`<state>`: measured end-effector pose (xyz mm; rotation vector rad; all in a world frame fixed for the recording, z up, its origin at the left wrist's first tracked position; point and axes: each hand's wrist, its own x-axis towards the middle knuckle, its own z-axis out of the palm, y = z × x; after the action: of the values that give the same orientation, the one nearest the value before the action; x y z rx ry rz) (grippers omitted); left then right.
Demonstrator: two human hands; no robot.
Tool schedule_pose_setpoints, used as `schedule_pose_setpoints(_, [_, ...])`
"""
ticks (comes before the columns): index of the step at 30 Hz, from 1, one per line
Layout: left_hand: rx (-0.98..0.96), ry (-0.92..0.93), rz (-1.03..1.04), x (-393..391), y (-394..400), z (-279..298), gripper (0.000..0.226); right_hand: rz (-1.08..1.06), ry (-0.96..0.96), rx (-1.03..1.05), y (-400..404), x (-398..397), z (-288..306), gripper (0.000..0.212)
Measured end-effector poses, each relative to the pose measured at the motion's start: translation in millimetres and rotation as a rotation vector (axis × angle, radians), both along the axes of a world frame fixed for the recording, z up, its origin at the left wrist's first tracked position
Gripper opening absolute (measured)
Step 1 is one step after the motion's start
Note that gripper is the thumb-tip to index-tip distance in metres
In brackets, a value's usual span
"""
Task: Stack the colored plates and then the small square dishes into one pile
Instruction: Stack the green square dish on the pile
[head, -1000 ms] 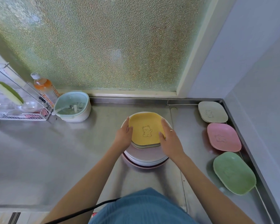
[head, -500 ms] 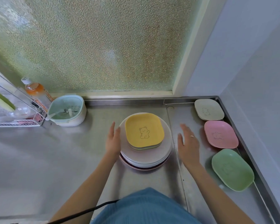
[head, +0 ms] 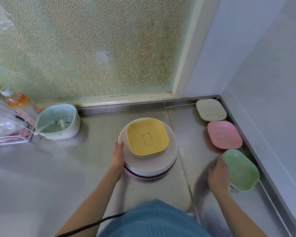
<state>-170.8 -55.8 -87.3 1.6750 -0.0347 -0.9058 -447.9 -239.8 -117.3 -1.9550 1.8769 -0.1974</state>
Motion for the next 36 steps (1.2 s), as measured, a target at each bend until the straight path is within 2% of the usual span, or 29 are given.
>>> schedule_pose_setpoints(4, [-0.017, 0.034, -0.073, -0.5, -10.5, 3.9, 0.059, 0.065, -0.003, 0.054, 14.9, 2.2, 1.0, 0.050])
schedule_pose_setpoints(8, [-0.048, 0.047, -0.115, -7.5, -23.9, 9.5, 0.045, 0.179, 0.073, -0.032, 23.9, 4.2, 5.1, 0.048])
schedule_pose_setpoints(11, [-0.056, 0.048, -0.141, -11.2, -29.6, 8.6, 0.044, 0.248, 0.096, -0.067, 26.7, 6.9, 9.7, 0.048])
schedule_pose_setpoints(18, [-0.048, -0.022, -0.093, -14.1, -37.5, 8.4, 0.046, 0.216, -0.060, -0.239, 29.7, 23.6, 20.2, 0.049])
schedule_pose_setpoints(20, [-0.016, -0.057, -0.085, -15.6, -39.2, 7.8, 0.052, 0.205, -0.158, -0.278, 31.9, 33.8, 28.2, 0.043])
schedule_pose_setpoints(23, [0.068, -0.200, -0.072, -17.2, -42.5, 11.6, 0.057, 0.223, -0.343, -0.312, 34.0, 53.7, 42.7, 0.047])
schedule_pose_setpoints(26, [0.069, -0.327, -0.079, -17.9, -48.9, 23.1, 0.055, 0.331, -0.465, -0.370, 35.1, 74.7, 55.7, 0.051])
schedule_pose_setpoints(30, [0.034, -0.385, -0.096, -17.3, -57.5, 42.0, 0.051, 0.500, -0.562, -0.459, 40.2, 95.1, 75.5, 0.046])
schedule_pose_setpoints(36, [-0.041, -0.360, -0.088, -20.2, -65.1, 56.4, 0.049, 0.867, -0.483, -0.538, 49.2, 109.2, 88.7, 0.033])
